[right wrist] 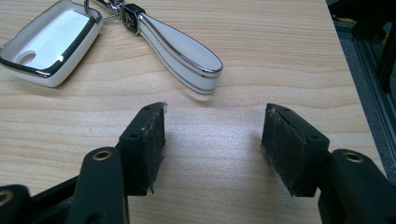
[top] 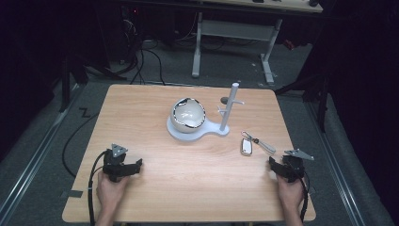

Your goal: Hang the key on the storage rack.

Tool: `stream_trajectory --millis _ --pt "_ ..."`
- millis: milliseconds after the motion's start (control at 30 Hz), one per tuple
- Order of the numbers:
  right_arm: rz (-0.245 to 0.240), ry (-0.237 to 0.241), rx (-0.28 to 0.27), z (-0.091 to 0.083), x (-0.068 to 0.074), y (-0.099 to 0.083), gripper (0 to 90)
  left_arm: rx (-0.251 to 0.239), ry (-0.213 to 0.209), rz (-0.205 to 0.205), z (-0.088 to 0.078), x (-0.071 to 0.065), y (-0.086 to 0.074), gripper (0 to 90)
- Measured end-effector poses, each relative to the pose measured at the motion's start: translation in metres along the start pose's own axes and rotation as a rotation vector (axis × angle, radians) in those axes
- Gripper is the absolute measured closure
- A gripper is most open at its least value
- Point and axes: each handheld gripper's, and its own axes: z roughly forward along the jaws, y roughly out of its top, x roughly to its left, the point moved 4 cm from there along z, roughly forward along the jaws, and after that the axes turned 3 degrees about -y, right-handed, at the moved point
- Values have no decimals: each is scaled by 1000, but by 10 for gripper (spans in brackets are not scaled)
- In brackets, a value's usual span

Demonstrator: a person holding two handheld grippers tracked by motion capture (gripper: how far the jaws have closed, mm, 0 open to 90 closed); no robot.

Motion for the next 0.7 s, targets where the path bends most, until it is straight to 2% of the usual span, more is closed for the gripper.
stream_trajectory --millis 600,700 --pt "-3 9 1 0 1 0 395 -2 0 -3 0 0 0 149" --pt "-2 13 5 -2 1 -1 434 -2 1 -3 0 0 0 149"
